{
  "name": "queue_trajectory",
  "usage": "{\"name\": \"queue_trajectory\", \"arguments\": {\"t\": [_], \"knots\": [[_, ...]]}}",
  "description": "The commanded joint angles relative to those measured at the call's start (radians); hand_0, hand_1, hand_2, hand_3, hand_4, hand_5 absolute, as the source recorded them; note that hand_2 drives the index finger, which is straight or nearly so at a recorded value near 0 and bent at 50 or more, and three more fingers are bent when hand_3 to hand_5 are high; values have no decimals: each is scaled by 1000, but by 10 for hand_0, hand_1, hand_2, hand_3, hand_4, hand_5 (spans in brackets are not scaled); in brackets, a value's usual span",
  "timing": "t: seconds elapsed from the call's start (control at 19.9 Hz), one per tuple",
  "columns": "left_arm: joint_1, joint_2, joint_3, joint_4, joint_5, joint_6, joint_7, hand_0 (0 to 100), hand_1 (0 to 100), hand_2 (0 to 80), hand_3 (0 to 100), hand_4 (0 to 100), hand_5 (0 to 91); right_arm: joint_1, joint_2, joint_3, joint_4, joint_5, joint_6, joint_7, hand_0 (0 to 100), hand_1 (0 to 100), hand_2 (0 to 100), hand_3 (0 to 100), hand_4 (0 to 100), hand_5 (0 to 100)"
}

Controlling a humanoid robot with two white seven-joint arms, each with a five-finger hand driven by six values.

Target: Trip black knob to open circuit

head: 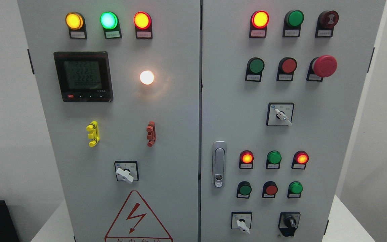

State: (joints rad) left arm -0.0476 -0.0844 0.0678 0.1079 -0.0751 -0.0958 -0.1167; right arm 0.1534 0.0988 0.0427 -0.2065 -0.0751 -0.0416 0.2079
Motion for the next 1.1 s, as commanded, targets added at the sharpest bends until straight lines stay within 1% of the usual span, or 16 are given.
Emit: {"name": "queue_trajectory", "arguments": {"t": [0.0, 0.5, 0.7, 0.75, 0.85, 0.9, 1.0, 1.05], "knots": [[0, 0, 0, -25, 0, -1, 0, 120, 389, 0, 0, 0, 0, 0, 2, -1, 1, 0, 0, -1, 0, 189, 0, 0, 0, 0], [0, 0, 1, -25, 0, -1, 0, 120, 389, 0, 0, 0, 0, 0, 4, -7, -11, -12, 0, -2, 0, 189, 0, 0, 0, 0], [0, 0, 0, -25, 0, -1, 0, 120, 389, 0, 0, 0, 0, 6, 6, -7, -69, -11, -18, -12, 0, 186, 0, 0, 0, 0], [0, 0, 0, -25, 0, -1, 0, 120, 389, 0, 0, 0, 0, 11, 7, -4, -92, -11, -27, -19, 0, 176, 0, 0, 0, 0], [-2, 0, 0, -25, 0, -1, 0, 120, 389, 0, 0, 0, 0, 46, 6, 2, -164, -6, -50, -79, 0, 165, 0, 0, 0, 0], [0, 0, 1, -25, 0, -1, 0, 120, 389, 0, 0, 0, 0, 66, 6, 6, -212, -5, -54, -100, 0, 164, 0, 0, 0, 0], [0, 0, 0, -25, 1, -1, 0, 120, 389, 0, 0, 0, 0, 103, 4, 6, -302, -6, -54, -108, 0, 165, 0, 0, 0, 0], [0, 0, 0, -25, 0, 1, 0, 120, 389, 0, 0, 0, 0, 110, 4, 6, -333, -8, -54, -108, 0, 167, 0, 16, 0, 0]]}}
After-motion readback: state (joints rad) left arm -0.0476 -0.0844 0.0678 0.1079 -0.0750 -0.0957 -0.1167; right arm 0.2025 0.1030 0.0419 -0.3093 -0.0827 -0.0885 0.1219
